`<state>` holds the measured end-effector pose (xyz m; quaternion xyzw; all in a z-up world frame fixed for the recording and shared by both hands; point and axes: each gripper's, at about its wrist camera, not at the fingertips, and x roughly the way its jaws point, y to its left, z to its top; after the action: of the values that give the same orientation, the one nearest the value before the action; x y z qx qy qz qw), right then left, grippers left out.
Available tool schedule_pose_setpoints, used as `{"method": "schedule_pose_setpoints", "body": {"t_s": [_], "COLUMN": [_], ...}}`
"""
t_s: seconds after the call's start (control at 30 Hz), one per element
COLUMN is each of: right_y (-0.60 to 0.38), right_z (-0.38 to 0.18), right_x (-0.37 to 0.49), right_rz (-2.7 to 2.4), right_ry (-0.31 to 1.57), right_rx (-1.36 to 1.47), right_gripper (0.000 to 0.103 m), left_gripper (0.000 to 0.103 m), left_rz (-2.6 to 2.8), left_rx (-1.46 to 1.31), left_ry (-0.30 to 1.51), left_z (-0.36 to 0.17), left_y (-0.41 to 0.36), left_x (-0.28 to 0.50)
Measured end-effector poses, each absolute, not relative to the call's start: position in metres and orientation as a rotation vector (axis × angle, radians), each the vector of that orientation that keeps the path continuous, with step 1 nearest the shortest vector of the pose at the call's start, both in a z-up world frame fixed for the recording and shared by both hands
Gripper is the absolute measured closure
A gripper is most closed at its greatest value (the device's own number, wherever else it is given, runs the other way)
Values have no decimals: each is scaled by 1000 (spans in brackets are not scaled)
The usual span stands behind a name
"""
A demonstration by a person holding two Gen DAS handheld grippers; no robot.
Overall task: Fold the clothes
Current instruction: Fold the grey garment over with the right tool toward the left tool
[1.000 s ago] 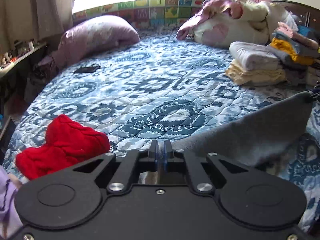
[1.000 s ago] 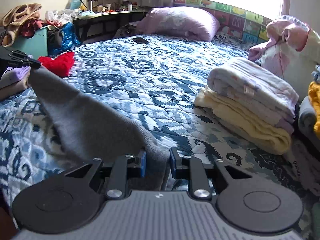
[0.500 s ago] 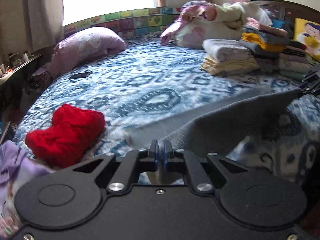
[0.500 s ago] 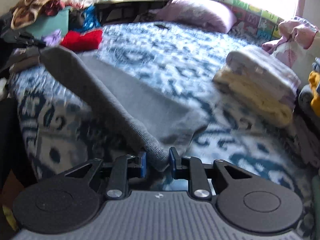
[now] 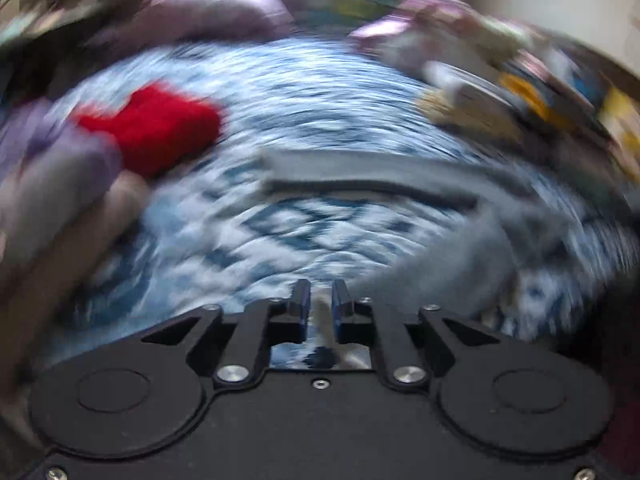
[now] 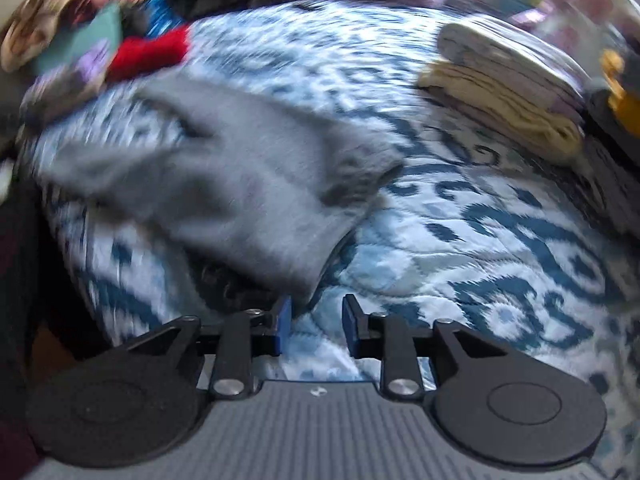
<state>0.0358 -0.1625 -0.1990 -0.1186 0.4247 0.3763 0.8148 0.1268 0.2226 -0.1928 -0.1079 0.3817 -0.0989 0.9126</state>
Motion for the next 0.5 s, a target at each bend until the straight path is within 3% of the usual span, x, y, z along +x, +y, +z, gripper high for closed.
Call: {"method": "schedule_pose_setpoints", "body": {"t_s": [0.03, 0.1, 0.23, 0.3, 0.37, 0.4, 0.47, 0.5], "right_y": [-164, -166, -171, -172, -172, -171, -167, -164], "right_z": [-200, -204, -226, -240, -254, -259, -261, -258], "right_x": [42, 52, 70, 78, 80, 79, 76, 75], "right_rz": [781, 723, 624, 575, 542, 544, 574, 576], "right_ry": [915, 941, 1016, 1056, 1086, 1088, 1081, 1073], "right_rx": [-193, -58, 174, 267, 333, 362, 390, 375], "right_gripper": [58, 41, 38, 39, 42, 45, 81, 82], "left_gripper": [74, 65, 63, 67, 97, 97, 99, 99], "left_rz": [-175, -160, -141, -132, -125, -128, -129, -139], "left_rx": [-296, -436, -522, -504, -451, -418, -350, -352], "left_ry": [809, 840, 877, 899, 909, 901, 865, 832], "left_z": [-198, -209, -227, -235, -238, -236, -223, -209], "left_y": [225, 227, 213, 201, 187, 181, 175, 177], "left_x": [132, 135, 142, 149, 155, 158, 166, 168]}}
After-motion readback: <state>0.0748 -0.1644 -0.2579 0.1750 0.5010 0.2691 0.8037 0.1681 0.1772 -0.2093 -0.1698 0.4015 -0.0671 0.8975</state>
